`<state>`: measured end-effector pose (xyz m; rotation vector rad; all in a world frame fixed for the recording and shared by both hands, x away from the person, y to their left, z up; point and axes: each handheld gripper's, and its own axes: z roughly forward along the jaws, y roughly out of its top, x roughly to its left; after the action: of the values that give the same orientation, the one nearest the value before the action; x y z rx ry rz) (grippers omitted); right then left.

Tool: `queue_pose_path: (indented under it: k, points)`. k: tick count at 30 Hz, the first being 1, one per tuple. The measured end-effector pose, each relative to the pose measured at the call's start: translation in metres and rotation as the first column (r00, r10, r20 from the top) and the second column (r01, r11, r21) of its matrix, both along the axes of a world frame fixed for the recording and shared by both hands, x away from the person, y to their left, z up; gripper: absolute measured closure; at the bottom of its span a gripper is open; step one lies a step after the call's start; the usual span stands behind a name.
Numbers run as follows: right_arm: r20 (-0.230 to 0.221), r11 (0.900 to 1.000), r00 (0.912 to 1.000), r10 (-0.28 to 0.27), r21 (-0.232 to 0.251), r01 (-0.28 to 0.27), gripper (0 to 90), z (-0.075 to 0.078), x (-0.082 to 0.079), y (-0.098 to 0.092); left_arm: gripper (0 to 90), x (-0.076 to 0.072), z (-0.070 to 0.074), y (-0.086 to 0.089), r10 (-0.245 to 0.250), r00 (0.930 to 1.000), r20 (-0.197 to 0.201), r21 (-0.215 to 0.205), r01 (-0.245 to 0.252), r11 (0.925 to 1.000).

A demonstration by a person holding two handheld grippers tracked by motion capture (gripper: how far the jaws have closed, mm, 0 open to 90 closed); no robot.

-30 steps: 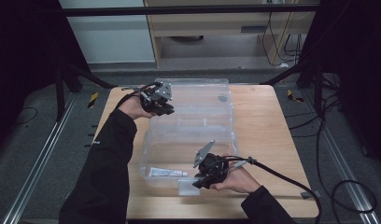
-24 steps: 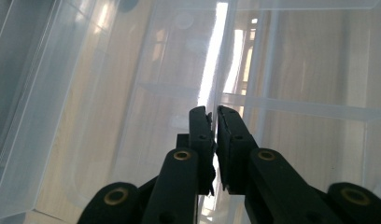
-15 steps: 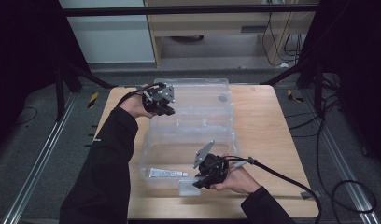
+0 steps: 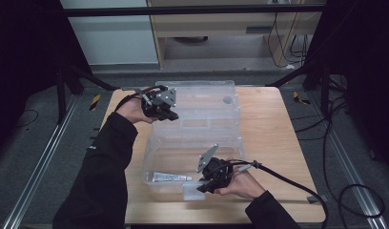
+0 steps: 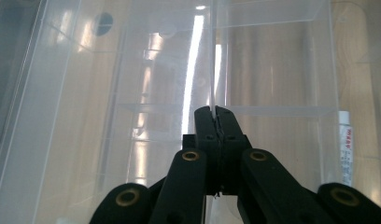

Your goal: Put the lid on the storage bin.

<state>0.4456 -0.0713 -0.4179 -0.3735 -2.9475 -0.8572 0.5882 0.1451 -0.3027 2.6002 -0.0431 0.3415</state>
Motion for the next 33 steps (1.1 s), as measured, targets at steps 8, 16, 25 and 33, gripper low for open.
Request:
queue_pose_path:
  k: [8, 16, 25, 33]
  points:
    - [0.006, 1.000, 1.0000, -0.001, 0.000, 0.001, 70.8, 0.000, -0.001, 0.000, 89.8, -0.029, 0.005, 0.003, -0.027, 0.9986, 0.046, -0.010, 0.027, 0.9996]
    - [0.009, 1.000, 1.0000, -0.001, -0.002, 0.001, 70.8, -0.001, -0.002, 0.001, 89.8, -0.055, 0.006, 0.007, -0.036, 0.9971, 0.067, -0.027, 0.037, 0.9989]
    - [0.017, 1.000, 0.9999, -0.003, -0.001, 0.003, 70.8, -0.001, -0.003, 0.001, 89.7, -0.072, 0.004, 0.008, -0.028, 0.9964, 0.080, -0.026, 0.030, 0.9992]
    - [0.024, 1.000, 0.9997, 0.001, -0.006, -0.001, 70.8, 0.000, -0.004, 0.001, 89.7, -0.086, 0.000, 0.011, -0.042, 0.9970, 0.065, -0.043, 0.044, 0.9981]
